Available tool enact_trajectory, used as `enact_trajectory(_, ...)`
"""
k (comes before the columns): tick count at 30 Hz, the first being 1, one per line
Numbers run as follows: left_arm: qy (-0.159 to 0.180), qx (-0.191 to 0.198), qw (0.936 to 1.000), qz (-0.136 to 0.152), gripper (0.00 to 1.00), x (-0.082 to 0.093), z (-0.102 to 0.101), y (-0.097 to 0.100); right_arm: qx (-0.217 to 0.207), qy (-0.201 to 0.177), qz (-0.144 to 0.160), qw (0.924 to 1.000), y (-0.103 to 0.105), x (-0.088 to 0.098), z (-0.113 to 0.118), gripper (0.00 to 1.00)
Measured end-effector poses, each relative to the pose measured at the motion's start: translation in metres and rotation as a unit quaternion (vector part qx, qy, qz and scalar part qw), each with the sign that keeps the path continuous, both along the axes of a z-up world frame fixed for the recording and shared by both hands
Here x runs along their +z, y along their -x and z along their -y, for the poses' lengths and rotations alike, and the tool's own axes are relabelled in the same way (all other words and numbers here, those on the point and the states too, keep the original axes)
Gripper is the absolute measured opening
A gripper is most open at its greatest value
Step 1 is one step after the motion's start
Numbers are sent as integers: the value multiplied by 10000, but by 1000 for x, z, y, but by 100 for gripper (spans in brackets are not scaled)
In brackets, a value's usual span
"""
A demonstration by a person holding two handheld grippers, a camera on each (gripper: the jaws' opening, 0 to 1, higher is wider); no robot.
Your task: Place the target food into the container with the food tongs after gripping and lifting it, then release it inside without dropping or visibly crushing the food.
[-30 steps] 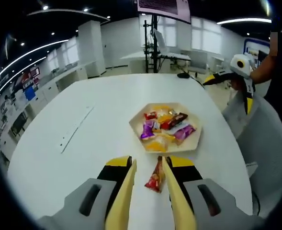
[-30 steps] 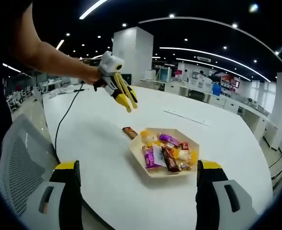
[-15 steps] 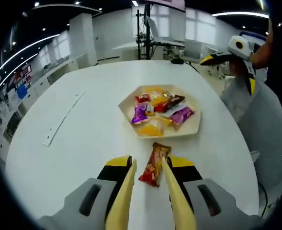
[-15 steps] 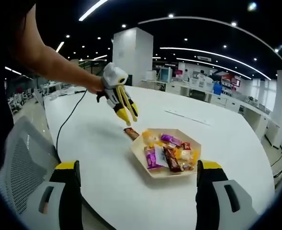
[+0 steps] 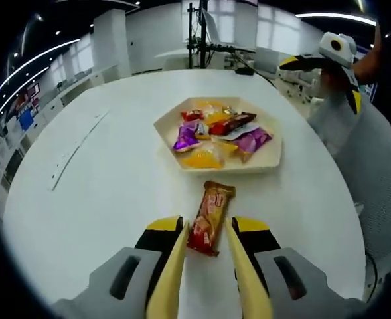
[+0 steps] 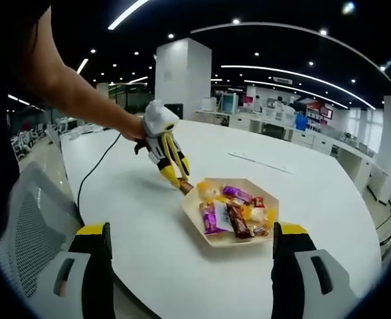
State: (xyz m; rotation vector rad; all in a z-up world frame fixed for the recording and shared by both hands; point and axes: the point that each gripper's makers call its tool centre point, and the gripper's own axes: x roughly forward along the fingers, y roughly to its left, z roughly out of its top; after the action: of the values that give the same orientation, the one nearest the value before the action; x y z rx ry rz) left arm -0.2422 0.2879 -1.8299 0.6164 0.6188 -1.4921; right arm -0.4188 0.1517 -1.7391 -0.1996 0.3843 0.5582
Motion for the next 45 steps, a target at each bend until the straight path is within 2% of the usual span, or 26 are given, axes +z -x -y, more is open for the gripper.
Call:
enact_trajectory(6, -94, -154, 9998, -100, 26, 0, -2, 14, 8, -6, 6, 10000, 0, 0, -1, 99)
enact_trajectory(12, -64, 131, 9998, -138, 25, -1, 4, 13, 15, 6, -2, 10000, 0, 0, -1, 99)
enact_trajectory(14, -224, 358, 9991, 78, 21, -4, -4, 3, 2, 8, 7, 10000, 0, 0, 0, 99)
enact_trajectory(15, -144, 278, 9995, 32, 20, -4, -2, 7, -1, 4, 2, 10000, 0, 0, 0, 99)
enact_trajectory(17, -188, 278, 9992, 206, 19, -5, -3, 7, -9, 13, 9, 10000, 0, 0, 0, 99)
enact_trajectory(19, -166, 342, 9990, 213, 18, -5, -3, 7, -15, -2, 10, 10000, 0, 0, 1, 99)
enact_trajectory(25, -184, 528, 9984, 110, 18, -4, -9, 6, -10, 11, 13, 10000, 0, 1, 1, 99)
enact_trajectory(28, -207, 580, 9981, 60, 19, -3, -14, 10, -5, 5, 16, 10000, 0, 1, 0, 99)
enact_trajectory(30, -173, 724, 9972, -90, 19, -1, -18, 14, -1, 2, 8, 10000, 0, 0, 0, 99)
enact_trajectory(32, -197, 738, 9970, -78, 19, 0, -22, 16, 2, 9, 12, 10000, 0, 0, 0, 99)
enact_trajectory(40, -109, 729, 9973, -15, 19, 20, -30, 16, 36, 32, -13, 10000, 0, -1, -1, 99)
enact_trajectory(45, -53, 613, 9981, -91, 19, 36, -32, 17, 44, 57, -12, 10000, 0, -1, -1, 99)
